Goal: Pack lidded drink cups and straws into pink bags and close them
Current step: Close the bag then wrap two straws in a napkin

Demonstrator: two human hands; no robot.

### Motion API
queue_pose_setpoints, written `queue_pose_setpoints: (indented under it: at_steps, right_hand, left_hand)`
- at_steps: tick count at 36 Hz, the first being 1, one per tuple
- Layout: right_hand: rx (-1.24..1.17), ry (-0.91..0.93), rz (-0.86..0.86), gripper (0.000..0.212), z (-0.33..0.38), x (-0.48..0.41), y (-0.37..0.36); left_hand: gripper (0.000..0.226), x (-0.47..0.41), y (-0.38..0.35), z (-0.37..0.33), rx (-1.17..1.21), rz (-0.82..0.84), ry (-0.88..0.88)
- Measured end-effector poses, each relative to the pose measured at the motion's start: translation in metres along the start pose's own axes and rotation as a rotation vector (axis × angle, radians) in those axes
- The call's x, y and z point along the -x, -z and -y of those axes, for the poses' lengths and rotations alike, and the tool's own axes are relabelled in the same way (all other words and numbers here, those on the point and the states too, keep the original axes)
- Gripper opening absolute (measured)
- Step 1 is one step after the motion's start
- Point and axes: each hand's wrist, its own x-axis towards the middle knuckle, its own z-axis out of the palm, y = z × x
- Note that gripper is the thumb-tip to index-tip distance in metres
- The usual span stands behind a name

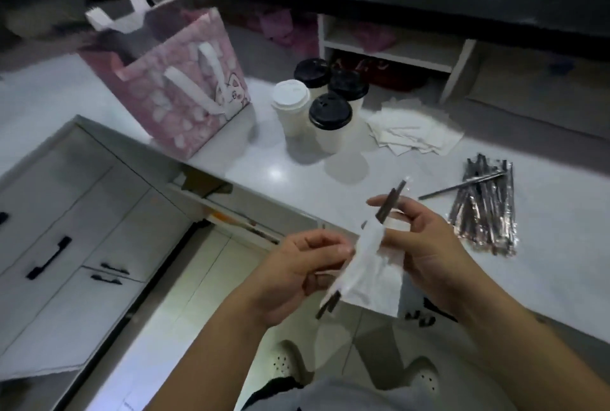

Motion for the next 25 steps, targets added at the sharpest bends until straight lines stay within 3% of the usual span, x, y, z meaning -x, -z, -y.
queue_pose_setpoints:
  at_steps: [2, 8, 11, 16, 20, 23, 25]
  right_hand:
    - [0.075, -0.01, 0.047, 0.042, -0.011, -0.012, -0.039]
    - [0.203, -0.01, 0.101, 0.04, -0.025, -0.051, -0.156]
    - [0.167, -0.024, 0.142, 0.027, -0.016, -0.071, -0.208]
    - [0.076, -0.039, 0.289, 0.056, 0.01, -0.108, -0.27]
    - [0.209, 0.071, 0.333, 0.036, 0.025, -0.144, -0.315]
    - [0.199, 0.161, 0.354, 0.029, 0.05, -0.186, -0.346]
    - [0.172, 0.222, 0.35, 0.023, 0.071, -0.219, -0.365]
  left_hand:
    - [0.004, 0.016, 0.033, -0.004, -0.054, 0.006, -0.006]
    - [0.023, 0.057, 0.131, -0.03, -0.101, -0.145, -0.077]
    - [0.034, 0.073, 0.166, -0.058, -0.057, -0.221, -0.17]
    - [0.033, 0.085, 0.215, -0.116, -0.009, -0.361, -0.367]
    - [0.036, 0.072, 0.247, -0.164, -0.076, -0.42, -0.456]
    - [0.026, 0.053, 0.271, -0.215, -0.17, -0.429, -0.516]
    - [0.034, 0.042, 0.289, -0.254, -0.255, -0.439, -0.569]
